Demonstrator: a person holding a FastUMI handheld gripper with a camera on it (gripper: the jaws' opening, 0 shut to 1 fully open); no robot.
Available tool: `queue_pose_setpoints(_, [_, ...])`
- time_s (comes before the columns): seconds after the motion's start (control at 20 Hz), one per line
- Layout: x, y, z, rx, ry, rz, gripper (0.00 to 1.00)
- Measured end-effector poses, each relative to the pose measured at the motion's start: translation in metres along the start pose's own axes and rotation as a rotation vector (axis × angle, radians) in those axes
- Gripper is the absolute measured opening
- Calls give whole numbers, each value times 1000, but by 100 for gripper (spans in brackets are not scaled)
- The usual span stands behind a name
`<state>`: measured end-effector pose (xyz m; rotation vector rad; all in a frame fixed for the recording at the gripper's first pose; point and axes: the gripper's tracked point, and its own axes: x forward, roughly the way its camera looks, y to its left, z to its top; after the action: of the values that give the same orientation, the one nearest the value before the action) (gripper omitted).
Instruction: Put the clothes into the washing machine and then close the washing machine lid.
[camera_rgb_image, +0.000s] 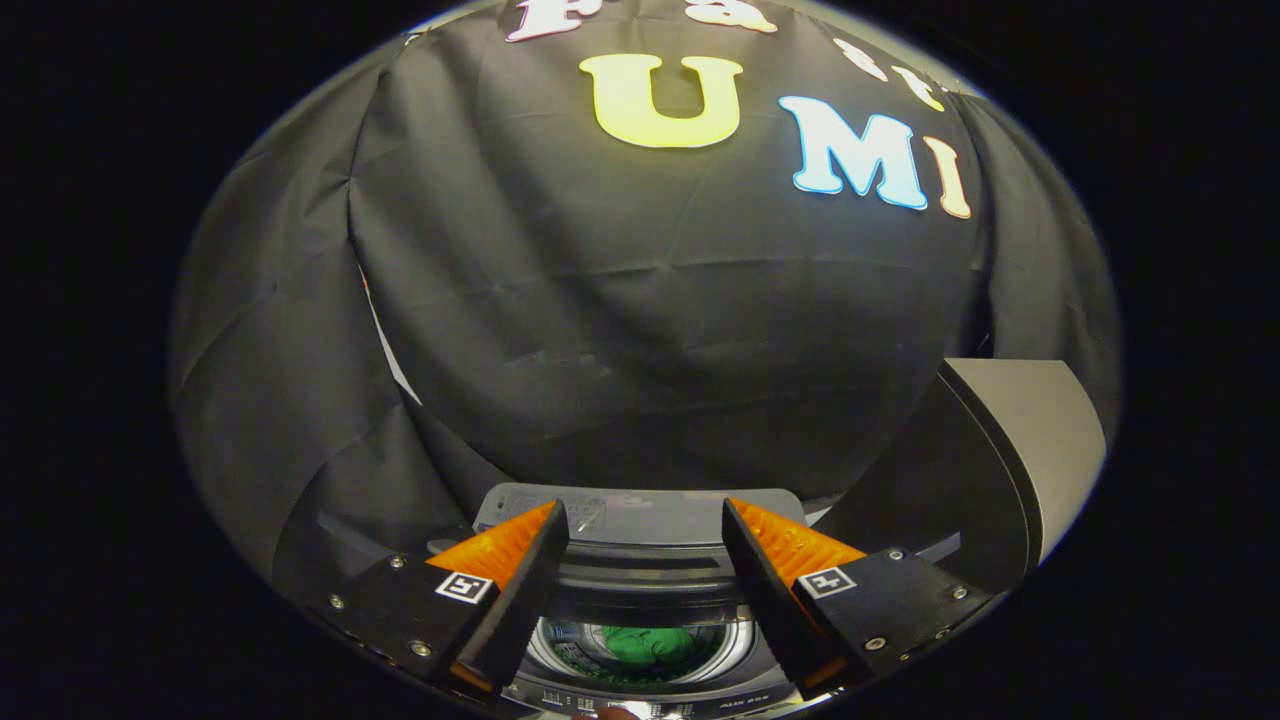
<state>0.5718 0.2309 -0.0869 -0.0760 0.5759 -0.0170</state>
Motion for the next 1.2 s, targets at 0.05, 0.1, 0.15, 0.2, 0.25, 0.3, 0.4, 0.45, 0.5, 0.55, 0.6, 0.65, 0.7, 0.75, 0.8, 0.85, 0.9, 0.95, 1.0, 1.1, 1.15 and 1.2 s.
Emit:
queue_pose_setpoints(0.05, [-2,0,-2,0,1,-2,95])
queue_pose_setpoints(0.1, [-3,0,-5,-1,1,-6,95])
queue_pose_setpoints(0.15, [-5,-1,-9,-1,5,-9,95])
queue_pose_setpoints(0.2, [-6,0,-13,0,7,-12,95])
queue_pose_setpoints(0.25, [-9,0,-18,2,10,-17,95])
queue_pose_setpoints(0.3, [-10,-1,-22,2,13,-21,95])
queue_pose_setpoints(0.4, [-13,3,-32,2,27,-20,95])
queue_pose_setpoints(0.45, [-14,6,-38,1,36,-14,95])
queue_pose_setpoints(0.5, [-16,9,-44,-4,44,-12,95])
queue_pose_setpoints(0.55, [-17,13,-48,-14,46,-13,95])
queue_pose_setpoints(0.6, [-19,16,-51,-22,45,-9,95])
queue_pose_setpoints(0.65, [-19,19,-53,-32,44,-6,95])
queue_pose_setpoints(0.7, [-20,22,-55,-43,44,-5,95])
queue_pose_setpoints(0.75, [-22,24,-57,-49,44,0,95])
queue_pose_setpoints(0.8, [-23,26,-58,-52,39,1,95])
queue_pose_setpoints(0.85, [-26,28,-57,-52,31,0,95])
queue_pose_setpoints(0.9, [-28,28,-56,-53,21,-1,95])
queue_pose_setpoints(0.95, [-30,28,-56,-52,13,-1,95])
queue_pose_setpoints(1.0, [-32,29,-56,-53,0,-3,95])
queue_pose_setpoints(1.1, [-43,28,-54,-65,-46,-9,95])
queue_pose_setpoints(1.15, [-50,23,-54,-77,-75,-25,95])
queue_pose_setpoints(1.2, [-60,15,-60,-100,-85,-50,95])
